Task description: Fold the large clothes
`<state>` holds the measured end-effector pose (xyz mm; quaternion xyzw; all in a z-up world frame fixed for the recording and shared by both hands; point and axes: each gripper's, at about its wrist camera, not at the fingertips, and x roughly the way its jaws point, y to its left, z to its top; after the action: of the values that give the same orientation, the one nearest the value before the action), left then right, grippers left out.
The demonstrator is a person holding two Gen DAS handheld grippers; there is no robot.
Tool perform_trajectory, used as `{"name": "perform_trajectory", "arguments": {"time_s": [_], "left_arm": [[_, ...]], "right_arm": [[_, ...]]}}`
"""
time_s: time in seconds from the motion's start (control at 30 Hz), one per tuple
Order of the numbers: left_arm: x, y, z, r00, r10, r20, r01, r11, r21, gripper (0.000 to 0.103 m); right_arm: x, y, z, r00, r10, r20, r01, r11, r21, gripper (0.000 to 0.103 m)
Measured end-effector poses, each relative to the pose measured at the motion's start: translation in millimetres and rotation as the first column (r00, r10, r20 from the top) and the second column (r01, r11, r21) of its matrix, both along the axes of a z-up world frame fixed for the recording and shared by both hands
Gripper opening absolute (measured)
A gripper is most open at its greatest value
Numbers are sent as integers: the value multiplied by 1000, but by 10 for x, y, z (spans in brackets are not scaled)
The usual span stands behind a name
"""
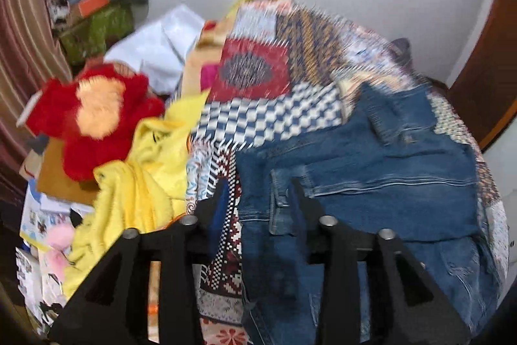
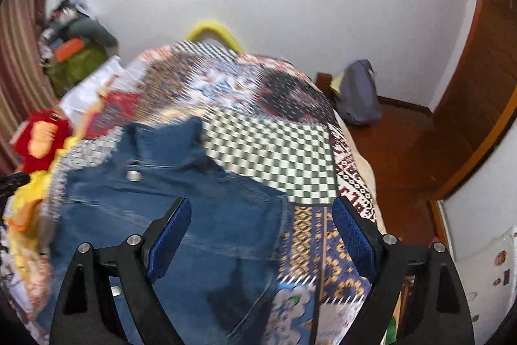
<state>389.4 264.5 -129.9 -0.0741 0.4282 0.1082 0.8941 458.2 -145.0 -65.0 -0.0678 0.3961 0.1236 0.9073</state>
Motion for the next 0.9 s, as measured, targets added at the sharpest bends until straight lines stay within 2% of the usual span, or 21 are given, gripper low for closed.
{"name": "perform_trajectory", "arguments": {"time_s": [0.1,0.2,0.23,0.3,0.43,0.53,0.67,0.77,0.9], "left_arm": [[-276,-197,258,997,-46,65,44,999,27,56],[-489,-338,373,992,-80,94,77,997,30,74],[-571,-389,392,992,-87,95,84,996,33,84],[-728,-470,407,991,-96,96,94,995,34,92],[-1045,-560,368,986,-124,109,124,992,5,93],[-1264,-573,242,989,-121,84,123,992,-25,93],[-1517,-555,-91,995,-95,-2,95,993,-65,93],[-1650,-512,-390,994,-83,-75,73,990,-122,93],[-1809,-473,-735,987,-45,-155,13,979,-202,93]], "right_arm": [[-274,-3,163,999,35,-9,-34,998,50,88],[-553,-47,208,998,63,-25,-61,995,73,88],[-654,-73,197,997,73,-35,-70,995,77,88],[-858,-140,151,995,86,-56,-82,993,82,88],[-1219,-287,-30,992,75,-98,-67,994,82,88],[-1470,-432,-216,986,68,-152,-53,994,99,88],[-1748,-586,-521,973,53,-225,-34,996,87,88],[-1935,-692,-782,958,24,-286,-5,998,67,88],[-2095,-812,-1077,926,6,-378,38,993,109,88]]}}
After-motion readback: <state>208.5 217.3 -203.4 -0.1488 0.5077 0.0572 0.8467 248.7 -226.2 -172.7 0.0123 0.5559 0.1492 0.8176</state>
